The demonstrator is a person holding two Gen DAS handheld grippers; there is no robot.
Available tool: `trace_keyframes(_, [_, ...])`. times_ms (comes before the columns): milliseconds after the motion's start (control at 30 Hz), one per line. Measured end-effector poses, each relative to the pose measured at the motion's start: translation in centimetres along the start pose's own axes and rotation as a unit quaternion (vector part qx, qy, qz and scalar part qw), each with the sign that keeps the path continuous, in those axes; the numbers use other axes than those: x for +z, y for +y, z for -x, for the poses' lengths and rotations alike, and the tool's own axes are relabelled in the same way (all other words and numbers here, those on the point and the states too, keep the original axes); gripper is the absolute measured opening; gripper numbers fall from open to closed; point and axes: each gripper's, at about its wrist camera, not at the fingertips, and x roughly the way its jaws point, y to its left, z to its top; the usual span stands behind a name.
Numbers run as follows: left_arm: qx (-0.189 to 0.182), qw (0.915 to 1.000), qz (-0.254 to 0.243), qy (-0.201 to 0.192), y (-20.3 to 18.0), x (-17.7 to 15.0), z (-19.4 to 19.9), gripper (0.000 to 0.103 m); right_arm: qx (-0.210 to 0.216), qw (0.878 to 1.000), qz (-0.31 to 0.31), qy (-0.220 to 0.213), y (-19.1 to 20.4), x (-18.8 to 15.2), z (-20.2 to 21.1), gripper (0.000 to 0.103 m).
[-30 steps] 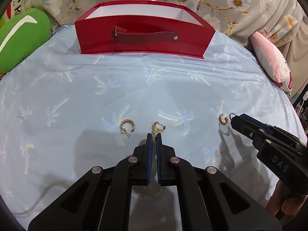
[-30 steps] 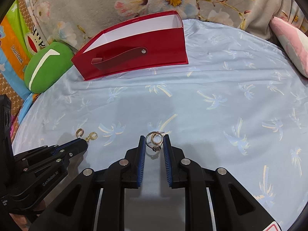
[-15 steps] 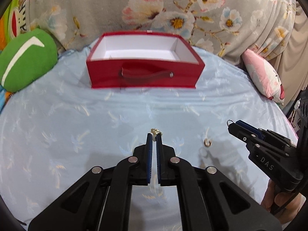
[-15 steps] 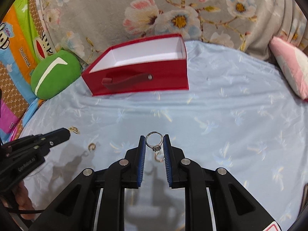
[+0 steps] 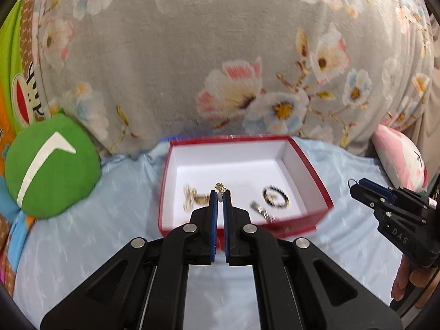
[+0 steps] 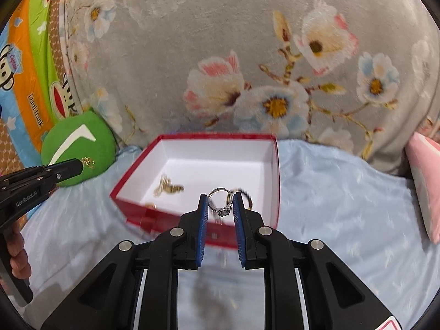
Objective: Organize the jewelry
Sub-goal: 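Carry the ring and earring into the red box and open both tools, then withdraw both open tools from the box back over the sheet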
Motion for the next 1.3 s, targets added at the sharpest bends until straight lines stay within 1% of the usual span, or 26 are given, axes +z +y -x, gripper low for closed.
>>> trace_keyframes(100, [0.007, 0.9999, -0.004, -0.012, 0.5, 2.8, -2.8, 0.003, 0.006, 1.000, 0.001, 0.000, -0.2, 2.3, -3.2, 0.017])
trace_keyframes(167, [0.014, 0.9997, -0.004, -0.018, 0.8, 4.0, -4.4, 0.003, 0.010, 1.000, 0.004, 0.004, -0.2, 3.4, -5.3, 0.017])
trace_keyframes(267, [0.014, 0.9999, 0.000, -0.004, 1.2, 5.5, -7.7, 0.003, 0.017, 1.000, 0.000, 0.009, -0.4, 4.5, -8.6, 0.017])
trace_keyframes(400, [0.032, 0.9994, -0.006, 0.011, 1.4, 6.0, -11.6, 0.003, 0.029, 0.999, -0.021, 0.029, -0.9, 5.1, -12.7, 0.017])
trace_keyframes(500, [0.040, 0.9987, -0.009, 0.030, 1.6, 5.9, -14.4, 0.003, 0.032, 0.998, -0.032, 0.042, -1.4, 5.0, -15.2, 0.017])
trace_keyframes(667, [0.034, 0.9977, 0.007, 0.058, 2.1, 5.7, -17.9, 0.003, 0.029, 0.997, -0.035, 0.060, -1.7, 4.5, -17.9, 0.017])
trace_keyframes(733, [0.043, 0.9973, 0.012, 0.058, 2.2, 5.6, -18.8, 0.003, 0.035, 0.996, -0.038, 0.068, -1.8, 4.2, -18.8, 0.018])
trace_keyframes(800, [0.054, 0.9970, 0.015, 0.054, 2.3, 5.4, -19.4, 0.005, 0.041, 0.996, -0.042, 0.066, -2.0, 3.9, -19.3, 0.018])
trace_keyframes(833, [0.061, 0.9966, 0.017, 0.053, 2.3, 5.3, -19.6, 0.008, 0.041, 0.996, -0.044, 0.063, -2.0, 3.8, -19.3, 0.019])
trace_keyframes(867, [0.065, 0.9961, 0.021, 0.055, 2.5, 5.2, -19.8, 0.013, 0.039, 0.996, -0.047, 0.060, -2.1, 3.7, -19.3, 0.025])
trace_keyframes(900, [0.069, 0.9958, 0.026, 0.055, 2.7, 5.1, -19.9, 0.029, 0.037, 0.997, -0.050, 0.055, -2.2, 3.6, -19.1, 0.035])
trace_keyframes(933, [0.073, 0.9955, 0.033, 0.052, 2.9, 5.0, -19.9, 0.041, 0.035, 0.997, -0.053, 0.049, -2.4, 3.6, -18.8, 0.039])
trace_keyframes(967, [0.080, 0.9951, 0.040, 0.043, 3.2, 4.9, -19.6, 0.057, 0.037, 0.997, -0.057, 0.043, -2.5, 3.5, -18.5, 0.043])
trace_keyframes(1000, [0.086, 0.9948, 0.043, 0.034, 3.3, 4.8, -19.3, 0.061, 0.039, 0.997, -0.061, 0.039, -2.6, 3.5, -18.1, 0.044])
trace_keyframes(1100, [0.084, 0.9951, 0.039, 0.035, 3.5, 4.3, -18.4, 0.061, 0.050, 0.996, -0.073, 0.031, -3.0, 3.0, -16.4, 0.044])
trace_keyframes(1167, [0.080, 0.9955, 0.037, 0.034, 3.6, 3.7, -17.1, 0.061, 0.057, 0.995, -0.072, 0.025, -3.0, 2.5, -14.8, 0.044])
trace_keyframes(1300, [0.085, 0.9963, 0.008, 0.015, 2.6, 1.3, -12.6, 0.061, 0.064, 0.997, -0.051, 0.008, -2.3, -0.2, -9.8, 0.044])
